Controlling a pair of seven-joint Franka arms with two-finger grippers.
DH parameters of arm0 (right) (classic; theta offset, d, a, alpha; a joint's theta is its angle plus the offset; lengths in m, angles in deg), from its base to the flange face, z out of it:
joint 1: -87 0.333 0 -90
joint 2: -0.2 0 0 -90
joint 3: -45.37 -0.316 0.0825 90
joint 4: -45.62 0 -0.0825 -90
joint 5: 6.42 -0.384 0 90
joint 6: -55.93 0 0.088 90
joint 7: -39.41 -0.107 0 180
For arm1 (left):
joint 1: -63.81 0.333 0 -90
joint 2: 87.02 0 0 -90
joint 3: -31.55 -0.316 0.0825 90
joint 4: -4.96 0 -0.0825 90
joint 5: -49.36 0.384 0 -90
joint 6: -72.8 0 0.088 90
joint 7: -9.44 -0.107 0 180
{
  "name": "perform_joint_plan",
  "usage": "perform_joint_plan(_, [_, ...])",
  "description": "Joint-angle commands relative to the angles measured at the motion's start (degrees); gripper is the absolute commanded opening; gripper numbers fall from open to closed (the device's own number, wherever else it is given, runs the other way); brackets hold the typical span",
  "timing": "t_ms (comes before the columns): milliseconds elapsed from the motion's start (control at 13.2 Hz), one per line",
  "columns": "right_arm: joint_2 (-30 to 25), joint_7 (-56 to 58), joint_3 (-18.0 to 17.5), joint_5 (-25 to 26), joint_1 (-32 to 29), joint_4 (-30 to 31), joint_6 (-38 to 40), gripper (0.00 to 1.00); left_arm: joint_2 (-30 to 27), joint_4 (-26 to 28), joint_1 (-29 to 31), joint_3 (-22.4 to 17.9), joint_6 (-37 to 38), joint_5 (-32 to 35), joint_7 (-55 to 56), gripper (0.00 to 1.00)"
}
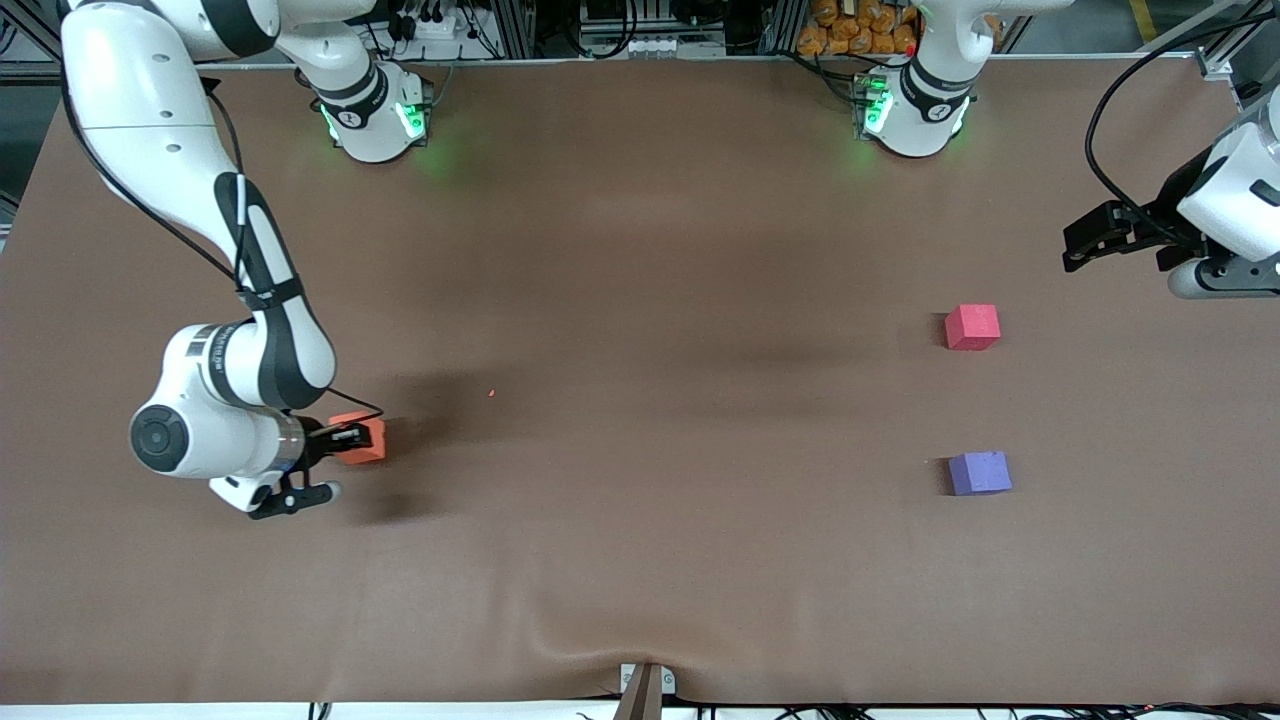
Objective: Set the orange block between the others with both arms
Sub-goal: 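Carry the orange cube with the right gripper toward the table middle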
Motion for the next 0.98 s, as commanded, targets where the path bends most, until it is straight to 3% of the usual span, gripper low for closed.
perform_joint_plan(0, [-0.36,-1.2,0.33,-1.55,3.85,-0.55,0.3,0.53,-0.61,0.66,-0.21,0.04,0.01,0.01,0.89,1.0])
perform_joint_plan(530, [-0.36,-26.14,0.33,-1.37,17.21,-3.89,0.39,0.54,-0.43,0.74,-0.3,0.04,0.01,0.01,0.98,1.0])
perform_joint_plan(681, [-0.19,-32.65,0.33,-1.29,21.16,-4.42,0.3,0.64,-0.43,0.74,-0.3,0.04,0.01,0.01,0.89,1.0])
perform_joint_plan(908, [0.34,-39.77,0.33,-1.37,26.26,-5.39,-1.01,0.67,-0.17,0.74,-0.3,0.04,-0.08,0.01,0.98,1.0])
